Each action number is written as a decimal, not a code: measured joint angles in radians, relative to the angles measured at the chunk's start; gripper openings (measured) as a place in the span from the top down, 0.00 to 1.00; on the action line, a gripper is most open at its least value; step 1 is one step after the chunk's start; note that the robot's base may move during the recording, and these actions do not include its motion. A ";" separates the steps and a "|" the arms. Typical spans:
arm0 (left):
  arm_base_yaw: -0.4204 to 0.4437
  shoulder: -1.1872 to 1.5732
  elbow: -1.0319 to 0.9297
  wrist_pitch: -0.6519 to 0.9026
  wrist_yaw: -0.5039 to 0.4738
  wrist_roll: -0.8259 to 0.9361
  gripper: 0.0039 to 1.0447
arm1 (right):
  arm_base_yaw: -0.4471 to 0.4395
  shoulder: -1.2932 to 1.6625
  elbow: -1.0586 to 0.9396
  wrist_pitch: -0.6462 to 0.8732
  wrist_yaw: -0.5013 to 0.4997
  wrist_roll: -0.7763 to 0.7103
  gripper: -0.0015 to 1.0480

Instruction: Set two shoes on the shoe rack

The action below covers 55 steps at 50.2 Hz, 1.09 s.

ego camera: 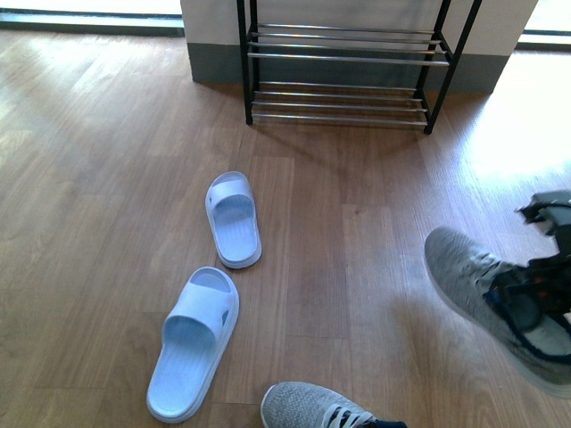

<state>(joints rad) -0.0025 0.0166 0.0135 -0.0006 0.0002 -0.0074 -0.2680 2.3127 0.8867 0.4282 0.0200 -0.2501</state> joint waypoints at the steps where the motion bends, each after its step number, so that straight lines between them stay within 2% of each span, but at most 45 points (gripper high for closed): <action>1: 0.000 0.000 0.000 0.000 0.000 0.000 0.09 | -0.010 -0.042 -0.020 -0.003 -0.010 -0.002 0.99; 10: 0.000 0.000 0.000 0.000 0.000 0.000 0.09 | -0.101 -0.483 -0.171 -0.111 -0.145 0.008 0.99; 20: 0.000 0.000 0.000 0.000 0.000 0.000 0.09 | -0.190 -1.020 -0.273 -0.266 -0.343 0.107 0.99; 30: 0.000 0.000 0.000 0.000 0.000 0.000 0.09 | -0.274 -1.497 -0.444 -0.289 -0.522 0.204 0.99; 39: 0.000 0.000 0.000 0.000 0.000 0.000 0.09 | -0.292 -1.601 -0.496 -0.287 -0.536 0.212 0.99; 42: 0.000 0.000 0.000 0.000 0.000 0.000 0.09 | -0.286 -1.607 -0.538 -0.195 -0.542 0.219 0.99; 45: 0.000 0.000 0.000 0.000 0.000 0.000 0.09 | -0.245 -1.648 -0.606 -0.103 -0.504 0.225 0.99; 55: 0.000 0.000 0.000 0.000 0.000 0.000 0.09 | -0.080 -1.798 -0.720 -0.115 -0.351 0.236 0.99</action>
<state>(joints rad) -0.0025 0.0166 0.0135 -0.0006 0.0002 -0.0074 -0.3485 0.5144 0.1669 0.3130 -0.3313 -0.0139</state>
